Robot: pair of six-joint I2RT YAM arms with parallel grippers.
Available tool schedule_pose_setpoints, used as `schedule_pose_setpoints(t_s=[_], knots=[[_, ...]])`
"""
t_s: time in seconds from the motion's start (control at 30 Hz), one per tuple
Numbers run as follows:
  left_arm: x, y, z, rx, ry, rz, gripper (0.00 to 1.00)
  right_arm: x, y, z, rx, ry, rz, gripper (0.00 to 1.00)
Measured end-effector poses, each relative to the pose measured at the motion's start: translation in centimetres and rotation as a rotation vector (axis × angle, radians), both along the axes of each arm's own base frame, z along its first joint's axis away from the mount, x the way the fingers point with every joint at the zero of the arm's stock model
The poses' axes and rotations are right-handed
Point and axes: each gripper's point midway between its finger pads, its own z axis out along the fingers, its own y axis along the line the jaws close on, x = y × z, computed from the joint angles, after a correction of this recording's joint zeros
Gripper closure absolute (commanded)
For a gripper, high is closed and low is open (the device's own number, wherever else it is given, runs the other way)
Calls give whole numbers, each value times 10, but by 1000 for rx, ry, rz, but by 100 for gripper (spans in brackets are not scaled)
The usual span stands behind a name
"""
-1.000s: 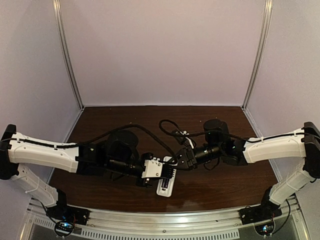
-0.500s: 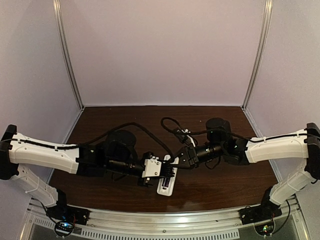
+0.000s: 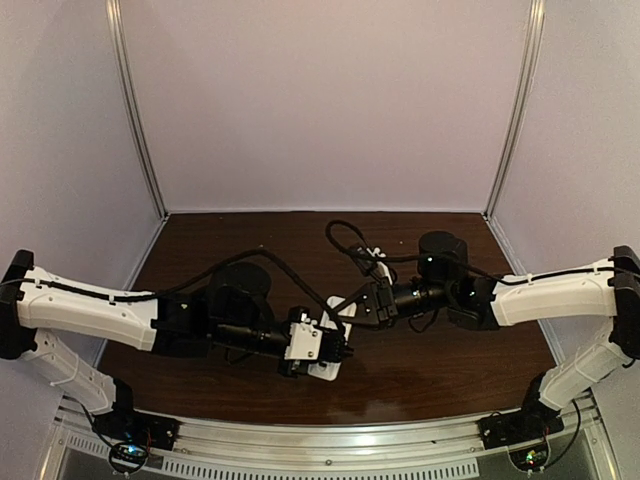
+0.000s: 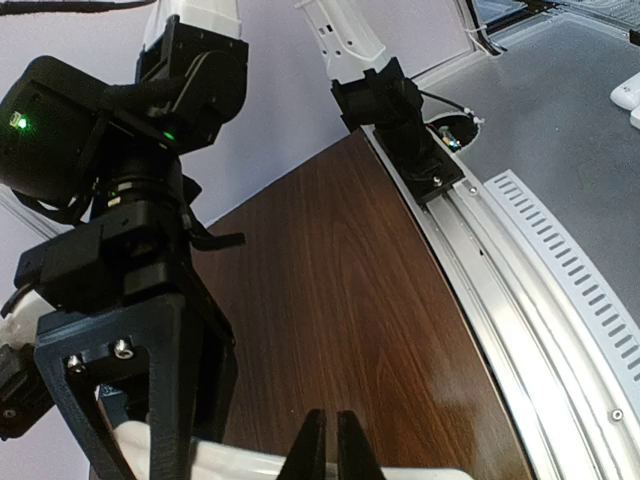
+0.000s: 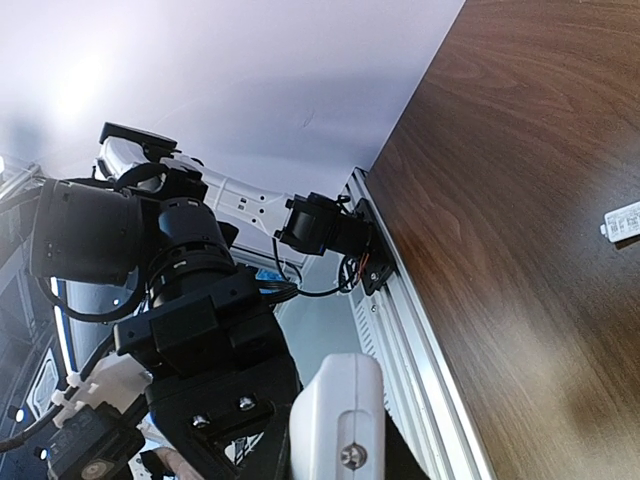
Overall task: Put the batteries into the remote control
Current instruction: Load the battery into the battery compartment.
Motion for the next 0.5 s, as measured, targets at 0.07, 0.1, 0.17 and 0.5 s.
schedule_pose_setpoints(t_s=[0.07,0.1,0.17,0.5], knots=[[-1,2,0,3,2,1,86,0,0,-2,-8,-14,-1,100],[-1,3,-2,10,5,1,83,1,-1,-5,-20,-25,-3,100],[-2,6,-5,26,16,4,78,1,-2,-8,-34,-36,-7,100],[4,29,22,-1,75,95,47,5,-5,-5,-73,-115,-23,100]])
